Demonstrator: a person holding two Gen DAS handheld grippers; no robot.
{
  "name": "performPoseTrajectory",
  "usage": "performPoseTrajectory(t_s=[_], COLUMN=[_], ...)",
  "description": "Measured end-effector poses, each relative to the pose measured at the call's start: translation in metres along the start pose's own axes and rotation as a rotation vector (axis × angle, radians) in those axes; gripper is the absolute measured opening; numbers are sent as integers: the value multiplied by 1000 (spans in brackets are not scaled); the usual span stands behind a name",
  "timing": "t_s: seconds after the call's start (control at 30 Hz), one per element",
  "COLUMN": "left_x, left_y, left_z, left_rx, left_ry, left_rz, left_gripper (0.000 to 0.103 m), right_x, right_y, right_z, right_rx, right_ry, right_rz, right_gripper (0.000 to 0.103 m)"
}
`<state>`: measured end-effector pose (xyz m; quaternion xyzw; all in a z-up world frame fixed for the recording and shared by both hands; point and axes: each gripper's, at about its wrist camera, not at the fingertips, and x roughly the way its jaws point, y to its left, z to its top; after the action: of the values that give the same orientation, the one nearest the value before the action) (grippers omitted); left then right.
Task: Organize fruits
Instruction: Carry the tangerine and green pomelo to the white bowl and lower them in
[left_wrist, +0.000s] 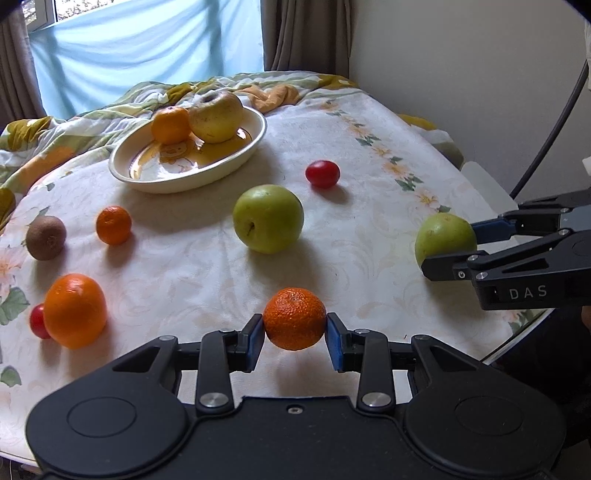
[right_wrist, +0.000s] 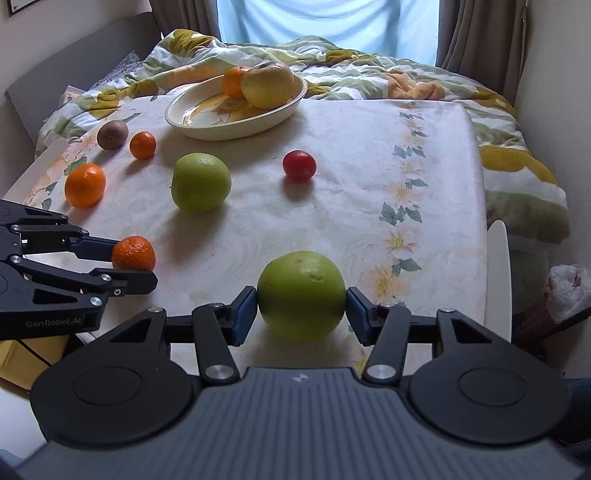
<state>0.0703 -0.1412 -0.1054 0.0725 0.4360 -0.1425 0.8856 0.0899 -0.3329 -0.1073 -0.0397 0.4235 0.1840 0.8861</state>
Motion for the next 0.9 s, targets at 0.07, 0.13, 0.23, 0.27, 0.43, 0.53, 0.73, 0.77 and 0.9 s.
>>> performPoseTrajectory(t_s=[0.07, 0.13, 0.23, 0.27, 0.43, 0.53, 0.73, 0.77, 0.9], left_x=[-10, -22, -37, -41, -62, -70, -68, -66, -53], left_y=[3, 9, 20, 24, 50, 66, 101, 106, 130], left_z=[3, 7, 15, 17, 33, 45, 69, 73, 92], left_rx=[-14, -25, -54, -64, -104, -122, -133, -131, -125], left_ry=[-9, -24, -42, -46, -79, -104, -115, -114, -102], left_rz=[4, 13, 18, 14, 21, 53, 85, 84, 86], left_gripper=[39, 39, 39, 39, 39, 39, 39, 39, 39], right_x=[-3, -6, -12, -14, -27, -32, -31, -29, -20], right_y=[1, 4, 6, 7, 14, 21, 37, 39, 51], right_z=[1, 4, 12, 15, 39, 58, 100, 107, 136], right_rx=[7, 21, 35, 37, 28, 5, -14, -12, 10], right_ry=[4, 8, 22, 19, -7, -28, -57, -62, -78], right_rz=[-6, -7, -5, -3, -18, -27, -13, -10, -20], right_gripper=[68, 68, 68, 68, 68, 68, 68, 68, 68])
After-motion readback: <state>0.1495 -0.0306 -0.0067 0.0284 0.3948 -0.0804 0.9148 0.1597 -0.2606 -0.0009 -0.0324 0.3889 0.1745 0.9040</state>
